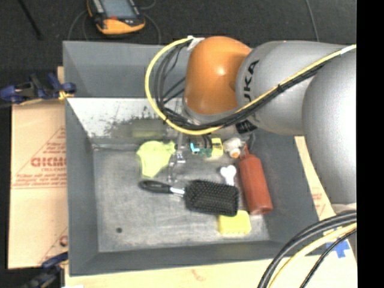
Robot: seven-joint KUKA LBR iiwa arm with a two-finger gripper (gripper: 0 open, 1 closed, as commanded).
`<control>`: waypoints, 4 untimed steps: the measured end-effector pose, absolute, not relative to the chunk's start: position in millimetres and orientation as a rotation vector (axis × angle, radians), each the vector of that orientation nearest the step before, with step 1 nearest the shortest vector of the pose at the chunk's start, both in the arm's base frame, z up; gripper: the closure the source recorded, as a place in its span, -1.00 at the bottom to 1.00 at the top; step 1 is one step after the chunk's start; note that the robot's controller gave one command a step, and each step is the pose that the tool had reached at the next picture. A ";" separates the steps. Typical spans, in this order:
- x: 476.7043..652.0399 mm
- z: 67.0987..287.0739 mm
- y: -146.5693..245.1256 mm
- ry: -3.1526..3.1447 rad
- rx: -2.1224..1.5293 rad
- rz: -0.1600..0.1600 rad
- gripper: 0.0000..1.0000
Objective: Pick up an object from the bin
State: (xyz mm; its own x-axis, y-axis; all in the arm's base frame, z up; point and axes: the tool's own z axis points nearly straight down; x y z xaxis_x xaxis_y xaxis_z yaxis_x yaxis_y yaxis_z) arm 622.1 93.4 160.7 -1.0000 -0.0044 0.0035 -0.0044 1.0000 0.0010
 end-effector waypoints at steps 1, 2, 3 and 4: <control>623.9 165.0 93.1 -3.146 0.005 -0.002 -1.00; 642.3 76.1 97.5 -3.154 0.099 -0.003 1.00; 642.3 76.1 97.5 -3.154 0.098 -0.004 1.00; 643.3 108.1 98.8 -3.145 0.101 -0.002 1.00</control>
Offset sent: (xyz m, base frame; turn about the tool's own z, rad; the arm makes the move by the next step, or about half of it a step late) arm 0.0155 0.0044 -0.0907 -0.0610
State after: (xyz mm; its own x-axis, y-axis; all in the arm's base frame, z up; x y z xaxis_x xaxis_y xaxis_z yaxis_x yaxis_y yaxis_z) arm 643.3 98.8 108.1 -0.9979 -0.0642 -0.0047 -0.0642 0.9979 0.0013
